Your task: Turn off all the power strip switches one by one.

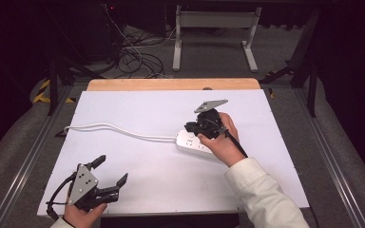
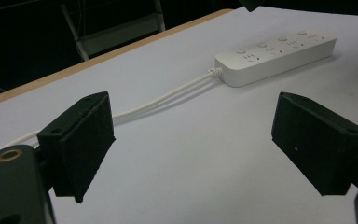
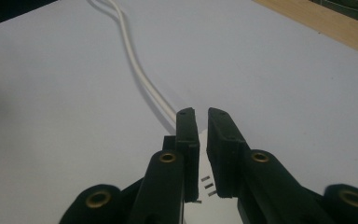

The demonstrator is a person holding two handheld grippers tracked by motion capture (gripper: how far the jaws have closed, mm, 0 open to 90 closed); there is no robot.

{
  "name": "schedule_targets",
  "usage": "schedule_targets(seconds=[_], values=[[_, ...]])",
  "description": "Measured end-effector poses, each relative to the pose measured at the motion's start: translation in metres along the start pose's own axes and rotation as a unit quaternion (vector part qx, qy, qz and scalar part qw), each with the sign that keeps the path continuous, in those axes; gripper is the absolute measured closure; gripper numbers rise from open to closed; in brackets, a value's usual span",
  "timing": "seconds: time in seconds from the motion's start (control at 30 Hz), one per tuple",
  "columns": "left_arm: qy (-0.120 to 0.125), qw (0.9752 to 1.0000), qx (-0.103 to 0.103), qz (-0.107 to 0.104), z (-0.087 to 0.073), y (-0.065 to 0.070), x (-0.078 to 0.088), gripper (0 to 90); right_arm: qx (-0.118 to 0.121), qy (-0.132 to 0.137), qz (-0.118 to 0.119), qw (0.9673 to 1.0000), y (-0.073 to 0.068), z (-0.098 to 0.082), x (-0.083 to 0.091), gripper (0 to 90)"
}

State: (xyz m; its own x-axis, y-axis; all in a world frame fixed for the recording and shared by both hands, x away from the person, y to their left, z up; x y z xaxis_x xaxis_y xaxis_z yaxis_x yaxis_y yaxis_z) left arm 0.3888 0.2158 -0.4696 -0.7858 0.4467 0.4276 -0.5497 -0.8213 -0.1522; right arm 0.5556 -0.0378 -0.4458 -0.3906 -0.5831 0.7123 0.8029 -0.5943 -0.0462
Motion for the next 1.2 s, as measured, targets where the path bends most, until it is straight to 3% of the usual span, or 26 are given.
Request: schedule_targets(seconds=[0.23, 0.5, 0.7, 0.97, 1.13, 1.2], values=[[0.002, 1.0000, -0.003, 0.001, 0.001, -0.001, 0.000, 13.5, 0.009, 0.006, -0.001, 0.9999, -0.003, 0.001, 0.004, 79.0], [0.003, 1.0000, 0.000, 0.001, 0.001, -0.001, 0.001, 13.5, 0.029, 0.027, 0.001, 0.9992, -0.009, 0.004, 0.013, 65.6], [0.004, 1.0000, 0.001, 0.002, 0.001, -0.002, 0.001, 13.5, 0.034, 0.055, 0.011, 0.9978, -0.007, 0.006, 0.023, 42.5], [0.005, 1.0000, 0.002, 0.004, 0.001, -0.002, 0.002, 13.4, 0.019, 0.077, 0.027, 0.9965, -0.006, -0.003, 0.038, 27.0], [0.004, 1.0000, 0.000, 0.005, 0.001, -0.003, 0.002, 13.3, 0.031, 0.101, 0.010, 0.9943, -0.004, -0.012, 0.049, 19.4], [0.004, 1.0000, -0.002, 0.005, 0.001, -0.004, 0.002, 13.3, 0.036, 0.105, 0.015, 0.9937, -0.004, -0.017, 0.054, 15.5]])
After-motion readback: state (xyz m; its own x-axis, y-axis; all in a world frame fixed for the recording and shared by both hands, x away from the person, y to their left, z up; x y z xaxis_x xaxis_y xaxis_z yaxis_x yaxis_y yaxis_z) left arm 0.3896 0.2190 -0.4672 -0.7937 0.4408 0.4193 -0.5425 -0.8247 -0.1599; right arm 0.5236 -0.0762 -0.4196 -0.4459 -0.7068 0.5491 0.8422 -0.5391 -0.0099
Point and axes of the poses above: each handheld gripper's, and its own axes: x roughly backward along the jaws, z roughly out of its top, y roughly to its right, the point moved 8 cm from there along -x, roughly forward along the jaws, and after that the axes turned 6 degrees about -y, right-handed, at the moved point
